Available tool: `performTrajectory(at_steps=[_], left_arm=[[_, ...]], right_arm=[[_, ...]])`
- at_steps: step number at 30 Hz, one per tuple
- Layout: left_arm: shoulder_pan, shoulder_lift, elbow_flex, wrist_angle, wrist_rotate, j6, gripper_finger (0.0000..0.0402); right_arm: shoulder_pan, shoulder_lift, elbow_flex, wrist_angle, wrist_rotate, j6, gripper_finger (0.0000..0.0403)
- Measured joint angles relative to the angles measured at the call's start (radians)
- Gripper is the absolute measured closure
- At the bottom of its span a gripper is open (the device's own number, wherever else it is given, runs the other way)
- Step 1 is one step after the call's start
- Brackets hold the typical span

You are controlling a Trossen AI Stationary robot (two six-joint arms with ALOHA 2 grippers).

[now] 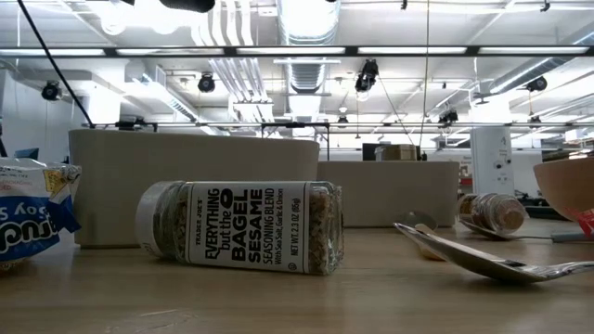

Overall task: Pick & Place Food Item
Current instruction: Put the red seasoning can into the top gray bin

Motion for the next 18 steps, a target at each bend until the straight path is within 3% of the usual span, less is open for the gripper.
performTrajectory(at_steps=[5, 9, 18], left_arm=[[0.0, 0.0, -0.003, -0.011, 0.005, -0.018, 0.0124], [0.002, 0.025, -0.004, -0.013, 0.014, -0.052, 0.0124], [0.011, 0.121, 0.099, -0.01, 0.18, -0.063, 0.0124]], right_arm=[[0.0, 0.032, 0.012, 0.027, -0.002, -0.106, 0.0065], [0.0, 0.076, 0.086, 0.0, -0.002, -0.214, 0.0038], [0.0, 0.212, 0.403, -0.534, -0.01, -0.425, 0.0034]])
